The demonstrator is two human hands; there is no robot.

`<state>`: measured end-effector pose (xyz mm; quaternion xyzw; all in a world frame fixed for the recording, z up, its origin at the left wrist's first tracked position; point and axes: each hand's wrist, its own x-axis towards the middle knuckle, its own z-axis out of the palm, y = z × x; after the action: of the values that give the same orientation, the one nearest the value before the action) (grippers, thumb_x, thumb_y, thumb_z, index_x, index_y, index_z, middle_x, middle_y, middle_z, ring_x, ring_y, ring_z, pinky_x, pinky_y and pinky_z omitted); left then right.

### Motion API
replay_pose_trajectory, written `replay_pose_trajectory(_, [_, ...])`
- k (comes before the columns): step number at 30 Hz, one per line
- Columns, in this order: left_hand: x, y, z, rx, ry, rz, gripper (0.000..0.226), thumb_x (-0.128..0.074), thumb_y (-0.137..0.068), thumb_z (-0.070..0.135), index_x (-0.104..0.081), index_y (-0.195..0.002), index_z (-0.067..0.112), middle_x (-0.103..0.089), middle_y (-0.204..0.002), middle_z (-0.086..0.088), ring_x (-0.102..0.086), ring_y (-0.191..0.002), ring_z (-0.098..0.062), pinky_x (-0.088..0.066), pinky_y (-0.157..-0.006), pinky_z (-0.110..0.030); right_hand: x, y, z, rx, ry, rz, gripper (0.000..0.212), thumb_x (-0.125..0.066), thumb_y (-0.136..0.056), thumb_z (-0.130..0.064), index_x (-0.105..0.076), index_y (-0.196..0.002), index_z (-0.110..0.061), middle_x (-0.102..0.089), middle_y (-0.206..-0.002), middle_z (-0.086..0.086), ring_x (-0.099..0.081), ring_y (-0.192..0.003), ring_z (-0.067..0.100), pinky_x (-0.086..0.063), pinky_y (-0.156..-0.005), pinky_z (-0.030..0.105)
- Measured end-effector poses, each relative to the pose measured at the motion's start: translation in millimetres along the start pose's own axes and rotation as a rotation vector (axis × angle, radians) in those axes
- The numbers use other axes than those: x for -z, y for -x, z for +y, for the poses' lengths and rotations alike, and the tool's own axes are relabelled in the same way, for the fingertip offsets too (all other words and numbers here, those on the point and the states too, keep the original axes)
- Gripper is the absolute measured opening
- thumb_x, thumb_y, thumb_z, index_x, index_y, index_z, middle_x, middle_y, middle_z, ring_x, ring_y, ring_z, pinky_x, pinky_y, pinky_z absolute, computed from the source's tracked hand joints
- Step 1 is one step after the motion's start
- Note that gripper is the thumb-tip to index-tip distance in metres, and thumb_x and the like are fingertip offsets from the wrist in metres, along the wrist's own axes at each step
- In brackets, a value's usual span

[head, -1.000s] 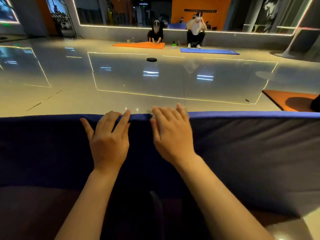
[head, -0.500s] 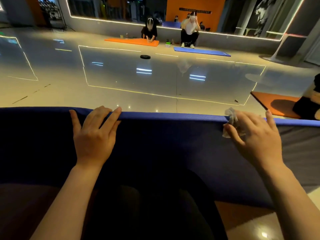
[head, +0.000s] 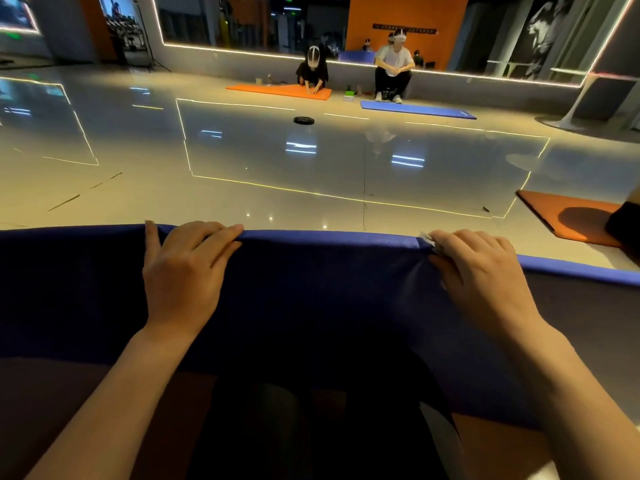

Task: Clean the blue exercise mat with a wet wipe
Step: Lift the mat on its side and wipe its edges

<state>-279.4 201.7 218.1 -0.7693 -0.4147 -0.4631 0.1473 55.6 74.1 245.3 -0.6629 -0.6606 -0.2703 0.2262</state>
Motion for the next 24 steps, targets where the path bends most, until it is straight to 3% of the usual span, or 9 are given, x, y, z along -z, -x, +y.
replay_pose_trajectory(4, [12.6,-20.9,-25.3,0.095,-0.018,-0.053,0.025,-0.062,-0.091,0.012,-0.070,-0.115,0.008,-0.069,-0.107,-0.014,-0.064,-0.099,-0.036,-0.023,-0.109,-0.068,0.6,-28.4,-27.4,0.050,-0.063,0.024,0.023,-0.053,-0.089,-0.023,-0.067,-0.102,-0.011,-0.067,-0.087,0.007,-0.061,-0.075,0.032,-0.046,-0.069,0.042])
replay_pose_trajectory(8, [17.2,-34.4,-48.0,0.171,-0.125,-0.055,0.028,-0.059,-0.092,0.001,-0.066,-0.119,0.004,-0.064,-0.120,-0.021,-0.056,-0.115,-0.044,-0.036,-0.100,-0.070,-16.9,-63.9,-72.5,0.072,-0.123,0.029,0.016,-0.055,-0.087,-0.025,-0.066,-0.092,-0.014,-0.066,-0.080,0.002,-0.059,-0.068,0.026,-0.039,-0.064,0.033])
replay_pose_trajectory(11, [3.3,-26.6,-15.6,0.060,-0.013,-0.158,0.039,-0.052,-0.097,0.023,-0.057,-0.133,0.010,-0.056,-0.135,-0.016,-0.045,-0.130,-0.035,-0.032,-0.108,-0.063,-39.7,-73.0,-114.2,0.085,-0.154,-0.036,0.015,-0.054,-0.093,-0.024,-0.065,-0.092,-0.014,-0.064,-0.077,0.002,-0.056,-0.065,0.023,-0.032,-0.063,0.031])
replay_pose_trajectory(13, [-14.4,-15.5,4.9,-0.099,-0.031,-0.321,0.057,-0.040,-0.092,0.046,-0.043,-0.143,0.020,-0.047,-0.145,-0.008,-0.036,-0.138,-0.027,-0.022,-0.110,-0.064,-50.2,-75.7,-133.2,0.085,-0.090,-0.017,0.025,-0.044,-0.093,-0.028,-0.065,-0.093,-0.015,-0.061,-0.074,0.001,-0.054,-0.060,0.020,-0.029,-0.061,0.030])
replay_pose_trajectory(15, [-26.3,-13.0,4.1,-0.131,-0.106,-0.366,0.063,-0.034,-0.091,0.053,-0.032,-0.147,0.025,-0.043,-0.150,-0.005,-0.033,-0.141,-0.026,-0.015,-0.108,-0.065,-52.0,-81.0,-137.4,0.081,-0.072,-0.025,0.039,-0.033,-0.092,-0.035,-0.065,-0.103,-0.017,-0.063,-0.079,-0.001,-0.057,-0.065,0.019,-0.031,-0.062,0.029])
replay_pose_trajectory(19, [-25.5,-20.9,-7.2,-0.129,-0.067,-0.373,0.058,-0.035,-0.092,0.051,-0.035,-0.146,0.027,-0.047,-0.145,-0.003,-0.037,-0.139,-0.024,-0.015,-0.111,-0.063,-41.1,-69.1,-108.7,0.129,-0.111,-0.091,0.046,-0.031,-0.098,-0.044,-0.060,-0.123,-0.019,-0.069,-0.108,0.000,-0.065,-0.090,0.022,-0.047,-0.082,0.036])
replay_pose_trajectory(24, [-26.9,-13.0,-5.8,-0.144,-0.019,-0.299,0.056,-0.041,-0.090,0.045,-0.041,-0.142,0.023,-0.052,-0.139,-0.006,-0.043,-0.134,-0.027,-0.016,-0.111,-0.067,-6.8,-15.1,4.6,-0.155,0.003,-0.042,0.054,-0.022,-0.104,-0.040,-0.067,-0.109,-0.009,-0.070,-0.103,0.012,-0.066,-0.094,0.034,-0.040,-0.099,0.046])
